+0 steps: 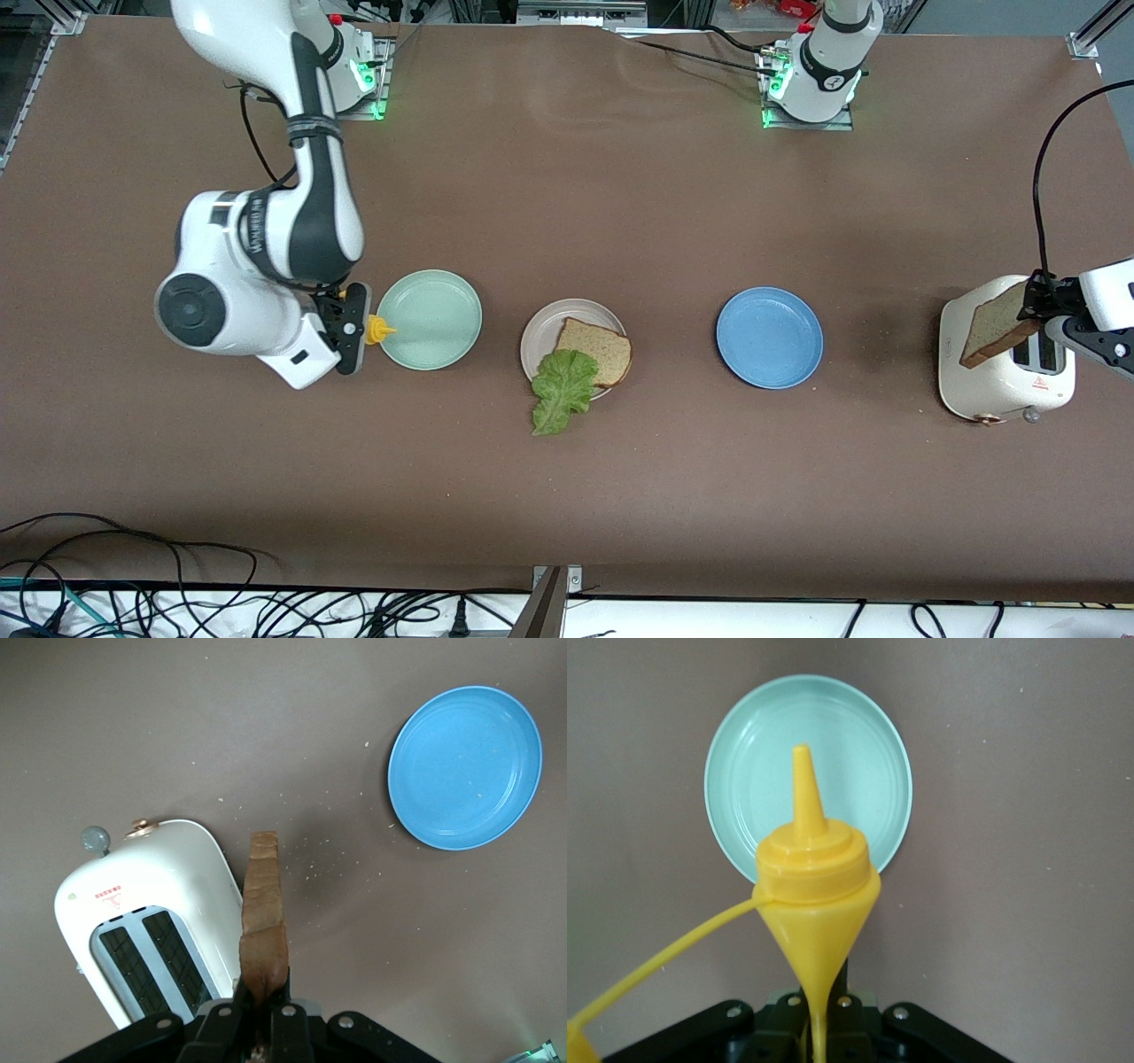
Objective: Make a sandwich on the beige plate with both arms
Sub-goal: 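Carry the mustard with the right gripper while the left gripper lifts bread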
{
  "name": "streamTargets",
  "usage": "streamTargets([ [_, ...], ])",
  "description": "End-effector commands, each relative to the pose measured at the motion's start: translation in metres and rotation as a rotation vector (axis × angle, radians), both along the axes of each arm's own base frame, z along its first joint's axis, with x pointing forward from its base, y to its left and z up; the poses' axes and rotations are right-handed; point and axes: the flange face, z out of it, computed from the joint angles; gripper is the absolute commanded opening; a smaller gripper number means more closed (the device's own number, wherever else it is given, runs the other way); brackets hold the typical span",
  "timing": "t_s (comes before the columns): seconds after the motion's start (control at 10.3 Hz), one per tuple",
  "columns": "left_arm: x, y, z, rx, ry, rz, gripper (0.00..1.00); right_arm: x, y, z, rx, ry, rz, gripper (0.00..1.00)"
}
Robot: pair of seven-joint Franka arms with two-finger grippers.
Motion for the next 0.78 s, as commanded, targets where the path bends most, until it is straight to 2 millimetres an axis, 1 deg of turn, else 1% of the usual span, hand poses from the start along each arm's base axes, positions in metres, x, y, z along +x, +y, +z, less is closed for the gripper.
streamTargets([
  [0.0, -0.003, -0.002, 0.009, -0.020, 0.004, 0.012, 0.00, -0.009, 0.042, 0.014, -0.096, -0.040, 0.022, 0.00],
  [0.1, -0.003, -0.003, 0.009, -0.020, 0.007, 0.011, 0.00, -0.017, 0.061, 0.014, -0.122, -0.049, 0.030, 0.00],
  [0.19, -0.003, -0.003, 0.009, -0.020, 0.007, 0.011, 0.00, -0.021, 0.070, 0.014, -0.135, -0.053, 0.021, 0.00],
  [0.29, -0.003, -0.004, 0.009, -0.021, 0.007, 0.009, 0.00, -0.028, 0.085, 0.012, -0.145, -0.057, 0.023, 0.00],
  [0.39, -0.004, -0.003, 0.009, -0.020, 0.009, 0.011, 0.00, -0.031, 0.092, 0.012, -0.148, -0.063, 0.018, 0.00],
  [0.49, -0.003, -0.004, 0.009, -0.021, 0.007, 0.009, 0.00, -0.031, 0.094, 0.009, -0.151, -0.061, 0.015, 0.00],
  [0.68, -0.002, -0.012, 0.009, -0.019, 0.009, 0.003, 0.00, -0.031, 0.092, 0.009, -0.156, -0.060, 0.019, 0.00],
])
